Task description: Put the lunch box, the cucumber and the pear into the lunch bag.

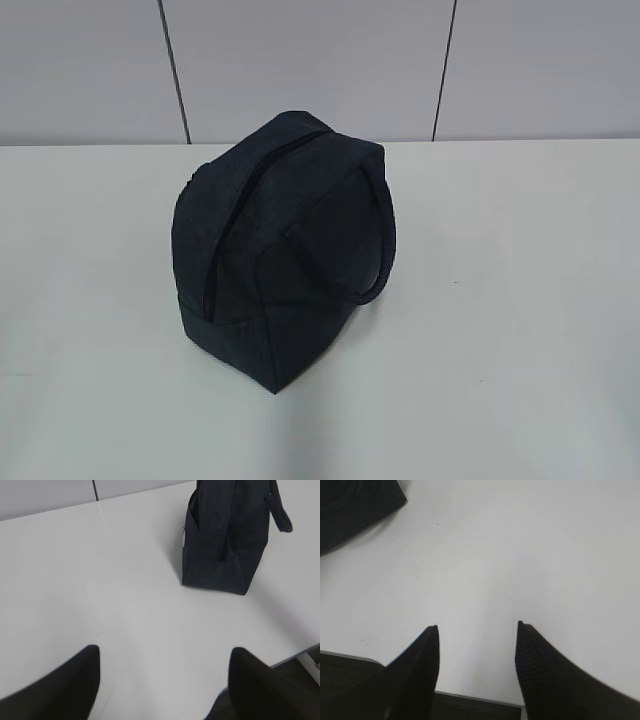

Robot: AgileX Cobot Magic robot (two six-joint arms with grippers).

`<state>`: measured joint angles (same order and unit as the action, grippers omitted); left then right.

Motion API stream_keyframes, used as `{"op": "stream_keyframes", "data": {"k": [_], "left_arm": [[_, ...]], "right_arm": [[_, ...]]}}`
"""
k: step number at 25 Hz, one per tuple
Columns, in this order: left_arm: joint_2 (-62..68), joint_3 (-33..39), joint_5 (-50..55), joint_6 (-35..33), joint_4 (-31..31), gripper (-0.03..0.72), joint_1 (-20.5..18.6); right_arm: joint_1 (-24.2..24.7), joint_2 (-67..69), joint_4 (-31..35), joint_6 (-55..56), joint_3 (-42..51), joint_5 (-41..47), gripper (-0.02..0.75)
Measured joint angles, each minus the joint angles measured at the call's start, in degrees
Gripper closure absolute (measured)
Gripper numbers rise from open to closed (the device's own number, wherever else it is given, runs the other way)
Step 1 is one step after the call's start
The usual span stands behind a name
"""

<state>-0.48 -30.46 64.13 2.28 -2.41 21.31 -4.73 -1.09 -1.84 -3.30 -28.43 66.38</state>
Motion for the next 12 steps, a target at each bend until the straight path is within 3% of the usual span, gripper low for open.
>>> {"op": "stream_keyframes", "data": {"k": [9,12], "left_arm": [[0.0,0.0,-0.1,0.0,0.0,0.238,0.0],[0.0,0.0,-0.1,0.0,0.0,0.239,-2.7]], "right_arm": [[0.0,0.0,0.0,0.0,0.0,-0.1,0.346],[0.0,0.0,0.0,0.0,0.0,-0.1,0.346]]}}
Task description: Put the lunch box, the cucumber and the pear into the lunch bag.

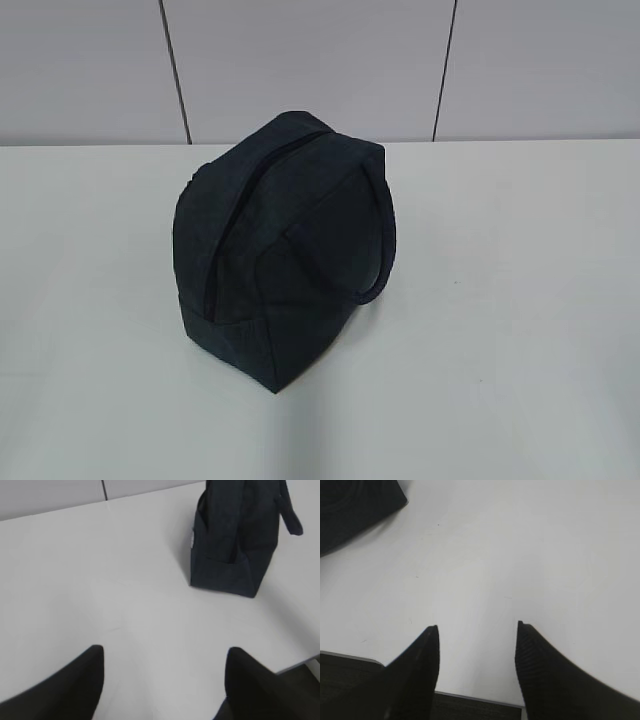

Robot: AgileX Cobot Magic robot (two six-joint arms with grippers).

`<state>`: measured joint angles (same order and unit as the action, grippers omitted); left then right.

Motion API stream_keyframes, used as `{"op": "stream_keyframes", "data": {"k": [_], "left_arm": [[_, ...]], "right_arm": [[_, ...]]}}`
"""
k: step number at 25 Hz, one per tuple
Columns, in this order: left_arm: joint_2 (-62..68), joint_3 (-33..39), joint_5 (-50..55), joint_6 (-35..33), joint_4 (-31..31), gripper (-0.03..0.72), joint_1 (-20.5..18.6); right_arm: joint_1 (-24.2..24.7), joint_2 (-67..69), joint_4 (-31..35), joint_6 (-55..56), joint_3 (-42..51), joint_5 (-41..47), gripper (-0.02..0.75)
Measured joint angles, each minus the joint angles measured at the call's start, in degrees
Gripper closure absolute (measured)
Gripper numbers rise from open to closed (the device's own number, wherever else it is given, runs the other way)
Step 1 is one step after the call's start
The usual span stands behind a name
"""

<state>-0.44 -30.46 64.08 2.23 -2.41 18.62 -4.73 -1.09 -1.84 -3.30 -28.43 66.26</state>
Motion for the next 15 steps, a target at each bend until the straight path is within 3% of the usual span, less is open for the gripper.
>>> {"op": "stream_keyframes", "data": {"k": [8,15], "left_arm": [[-0.3,0.0,-0.1,0.0,0.0,0.24,-18.2],[-0.4,0.0,-0.1,0.0,0.0,0.24,-19.8]], "right_arm": [[2.0,0.0,0.0,0.0,0.0,-0.1,0.346],[1.4,0.0,0.0,0.0,0.0,-0.1,0.346]]}}
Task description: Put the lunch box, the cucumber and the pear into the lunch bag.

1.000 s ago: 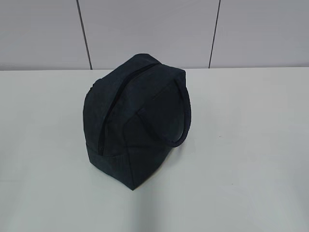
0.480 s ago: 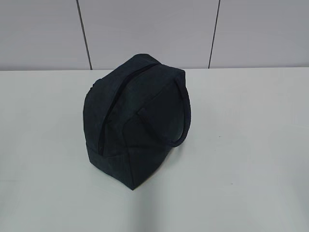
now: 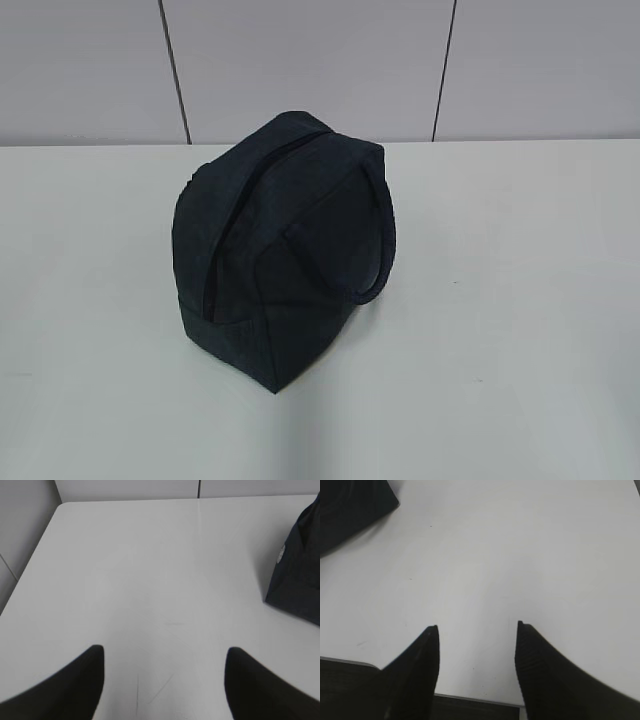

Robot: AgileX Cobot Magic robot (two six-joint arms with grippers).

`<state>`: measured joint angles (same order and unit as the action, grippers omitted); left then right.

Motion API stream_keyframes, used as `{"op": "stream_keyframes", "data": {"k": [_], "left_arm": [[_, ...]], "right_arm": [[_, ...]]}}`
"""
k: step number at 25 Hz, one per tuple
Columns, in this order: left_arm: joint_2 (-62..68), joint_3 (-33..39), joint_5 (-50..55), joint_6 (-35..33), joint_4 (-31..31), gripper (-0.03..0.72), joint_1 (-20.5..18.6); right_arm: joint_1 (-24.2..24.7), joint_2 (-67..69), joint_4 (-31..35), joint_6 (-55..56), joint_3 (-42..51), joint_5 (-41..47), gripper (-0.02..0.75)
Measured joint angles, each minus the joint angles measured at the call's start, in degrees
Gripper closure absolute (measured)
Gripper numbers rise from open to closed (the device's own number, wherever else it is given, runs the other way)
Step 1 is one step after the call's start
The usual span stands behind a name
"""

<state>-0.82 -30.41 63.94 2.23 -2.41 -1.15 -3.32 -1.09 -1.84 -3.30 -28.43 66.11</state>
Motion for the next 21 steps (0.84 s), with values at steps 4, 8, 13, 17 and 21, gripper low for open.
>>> {"op": "stream_keyframes", "data": {"k": [4,8,13,17,21], "left_arm": [[0.0,0.0,0.0,0.0,0.0,0.241,0.0],[0.0,0.0,0.0,0.0,0.0,0.251,0.0],[-0.1,0.0,0.0,0.0,0.0,0.271,0.0],[-0.1,0.0,0.0,0.0,0.0,0.283,0.0],[-0.1,0.0,0.0,0.0,0.0,0.292,0.0]], "right_arm": [[-0.1,0.0,0.0,0.0,0.0,0.0,0.346],[-0.1,0.0,0.0,0.0,0.0,-0.1,0.346],[-0.1,0.0,0.0,0.0,0.0,-0.1,0.346],[-0.1,0.0,0.0,0.0,0.0,-0.1,0.346],[-0.1,0.0,0.0,0.0,0.0,-0.1,0.346]]}}
